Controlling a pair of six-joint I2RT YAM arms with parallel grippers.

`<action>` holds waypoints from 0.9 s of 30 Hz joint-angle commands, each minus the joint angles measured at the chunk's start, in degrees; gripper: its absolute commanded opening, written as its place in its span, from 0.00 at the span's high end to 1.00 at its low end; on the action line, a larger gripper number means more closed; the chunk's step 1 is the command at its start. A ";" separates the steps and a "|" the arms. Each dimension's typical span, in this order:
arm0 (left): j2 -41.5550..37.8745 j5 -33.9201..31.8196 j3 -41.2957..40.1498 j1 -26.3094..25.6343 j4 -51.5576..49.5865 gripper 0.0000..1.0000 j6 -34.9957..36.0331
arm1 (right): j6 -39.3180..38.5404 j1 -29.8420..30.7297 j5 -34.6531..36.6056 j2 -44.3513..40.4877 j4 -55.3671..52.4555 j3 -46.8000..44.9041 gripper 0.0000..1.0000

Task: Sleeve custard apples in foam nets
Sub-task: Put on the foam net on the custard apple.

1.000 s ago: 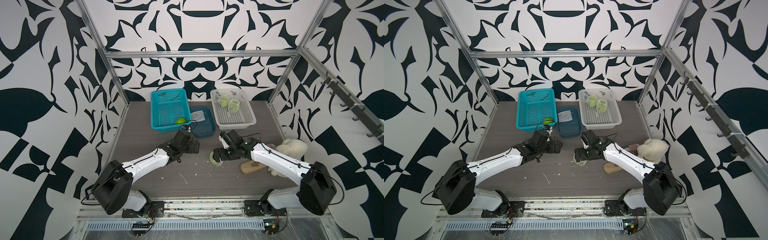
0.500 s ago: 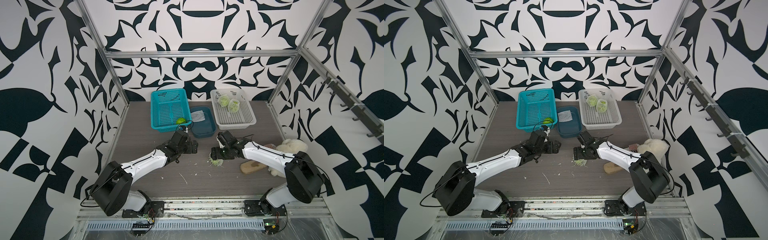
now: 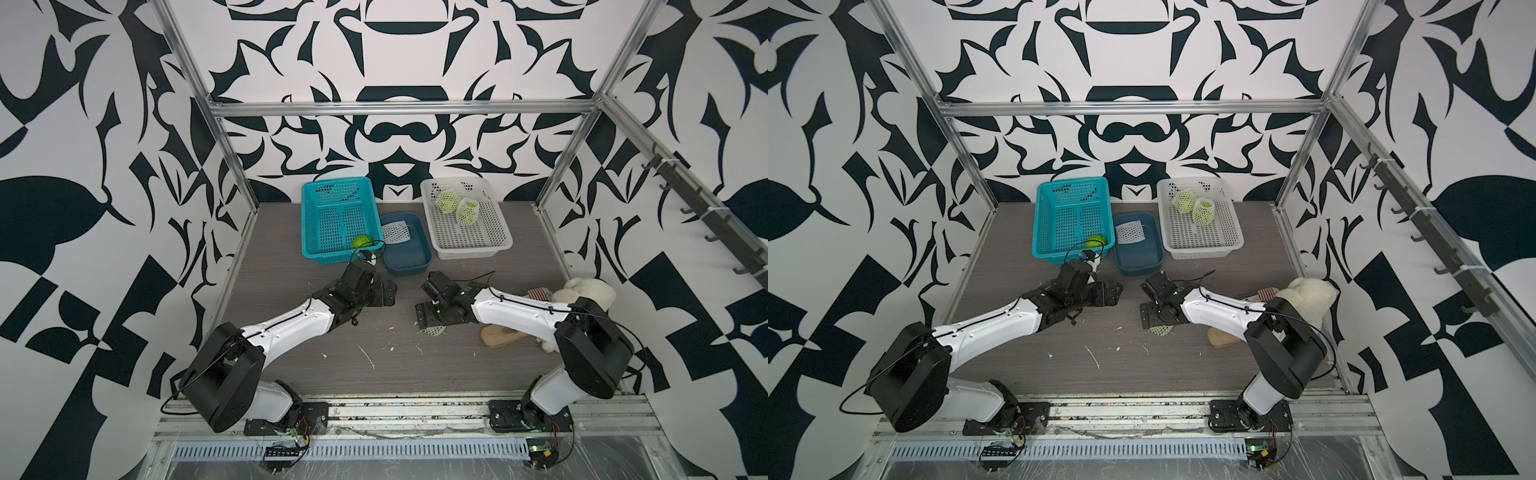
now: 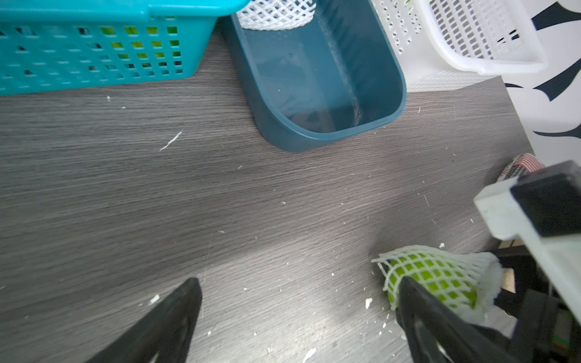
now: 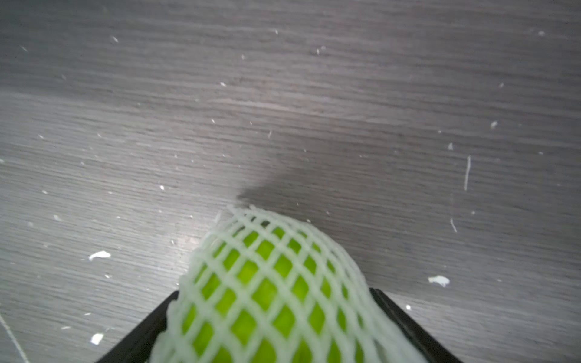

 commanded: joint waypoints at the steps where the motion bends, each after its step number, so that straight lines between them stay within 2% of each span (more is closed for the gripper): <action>1: -1.28 0.49 -1.09 0.33 0.62 0.00 -0.20 | 0.68 0.02 2.07 -2.62 -3.41 2.56 0.04; 7: -1.78 0.50 -1.08 0.68 0.62 0.00 -0.02 | 1.61 0.05 0.42 -7.63 -5.31 2.93 0.01; 13: -1.78 1.10 -0.28 0.79 -0.08 0.00 0.49 | 1.71 0.07 0.28 -5.48 -3.15 2.38 0.01; 22: -2.61 0.99 -0.82 0.97 -0.21 0.00 0.43 | 2.59 0.04 2.45 -2.04 -2.61 1.96 0.12; 27: -2.18 1.08 -0.76 1.14 -0.04 0.00 0.42 | 3.38 0.02 3.59 -0.21 -1.50 1.08 0.22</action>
